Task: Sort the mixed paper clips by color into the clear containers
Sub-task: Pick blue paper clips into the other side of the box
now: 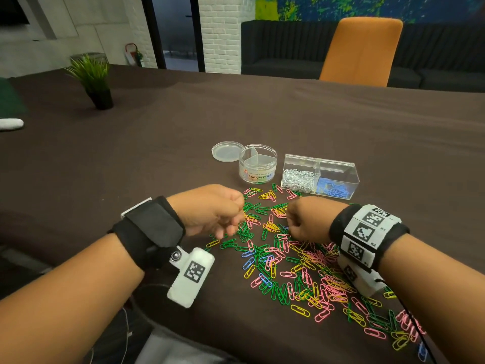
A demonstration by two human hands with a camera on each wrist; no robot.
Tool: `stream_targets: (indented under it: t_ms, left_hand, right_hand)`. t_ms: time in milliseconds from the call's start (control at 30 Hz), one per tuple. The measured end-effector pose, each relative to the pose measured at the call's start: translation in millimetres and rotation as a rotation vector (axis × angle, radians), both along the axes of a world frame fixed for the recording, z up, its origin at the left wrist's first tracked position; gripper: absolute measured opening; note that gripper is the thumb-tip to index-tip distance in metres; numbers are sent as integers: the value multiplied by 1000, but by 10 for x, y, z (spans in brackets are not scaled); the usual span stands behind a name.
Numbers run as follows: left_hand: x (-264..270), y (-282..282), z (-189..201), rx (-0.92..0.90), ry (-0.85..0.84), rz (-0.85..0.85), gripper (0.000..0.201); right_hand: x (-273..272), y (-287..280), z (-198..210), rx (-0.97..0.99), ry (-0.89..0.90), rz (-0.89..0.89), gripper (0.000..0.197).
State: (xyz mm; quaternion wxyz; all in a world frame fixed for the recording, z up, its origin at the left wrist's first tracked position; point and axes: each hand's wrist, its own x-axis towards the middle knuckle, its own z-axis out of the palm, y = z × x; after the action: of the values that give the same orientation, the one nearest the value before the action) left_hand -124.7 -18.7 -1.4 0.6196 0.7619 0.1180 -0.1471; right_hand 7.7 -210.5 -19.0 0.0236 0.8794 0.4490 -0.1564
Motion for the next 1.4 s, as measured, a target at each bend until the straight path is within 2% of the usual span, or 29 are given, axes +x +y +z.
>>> stream_targets:
  t_ms: [67,133,167,200,233,267,333,367,433,500,533,600,700,733,767,833,867,933,967,1000,1067,1200,1267,1333,1400]
  left_hand:
    - [-7,-4,-11,-168,-1,15,19]
    - [-7,2,-53,-258,13,10,22]
    - [-8,0,-53,-276,39,0,22]
    - [-6,-6,-53,-246,50,-28,21]
    - [-10,-20,-47,-137,53,-94,17]
    - [-19,-38,-33,70,43,-189,11]
    - [-25,-103,-27,585,14,-344,5]
    - [-19,-146,-48,787,-1,-364,8]
    - [-9,-253,-97,1011,-12,-340,20]
    - [14,-333,-139,1146,-29,-363,27]
    - [24,-352,-149,1198,-34,-387,27]
    - [3,-391,-126,1281,-46,-434,25]
    - [-22,-377,-138,1278,-31,-428,23]
    - [-25,-354,-131,1247,-33,-421,24]
    - [-9,-315,-114,1200,-43,-418,25]
    - [33,-229,-90,1017,-67,-350,19]
    - [70,-176,-86,922,-75,-298,16]
    - [76,-101,-46,699,22,-130,15]
    - [69,-73,-52,619,35,-43,22]
    - [67,-52,-62,545,45,-29,30]
    - [64,-28,-95,433,61,-100,37]
    - [-11,-25,-166,277,139,-281,17]
    - [-31,-94,-184,316,158,-286,13]
    - [-29,-147,-176,381,187,-279,12]
    - [-20,-173,-125,665,133,-340,6]
  right_hand:
    - [-1,6,17,-49,-51,6,9]
    - [48,-30,54,6,-51,-47,12]
    - [92,-64,79,102,23,-107,16]
    - [139,-109,107,261,178,-186,19]
    - [174,-165,135,466,411,-269,20]
    - [189,-218,167,687,685,-340,18]
    - [190,-300,212,1047,1143,-411,14]
    - [179,-328,218,1147,1260,-417,15]
    - [167,-350,197,1203,1321,-415,26]
    - [147,-324,174,1133,1274,-422,40]
    - [120,-294,172,1075,1244,-427,40]
    - [42,-223,176,938,1200,-421,31]
    - [-128,-112,208,671,1137,-320,14]
    - [-204,-73,222,549,1021,-246,8]
    - [-284,-33,237,418,821,-153,3]
    - [-403,45,190,183,333,44,17]
    - [-462,82,174,105,152,103,21]
    - [-519,107,124,3,-14,151,24]
    - [-526,99,94,-44,-27,157,25]
    - [-517,79,77,-79,-10,152,26]
    - [-486,19,81,-90,56,123,25]
    - [-447,-29,123,35,107,116,14]
    - [-460,13,114,88,75,141,6]
    - [-495,63,94,66,27,183,6]
    - [-516,101,83,13,-12,215,10]
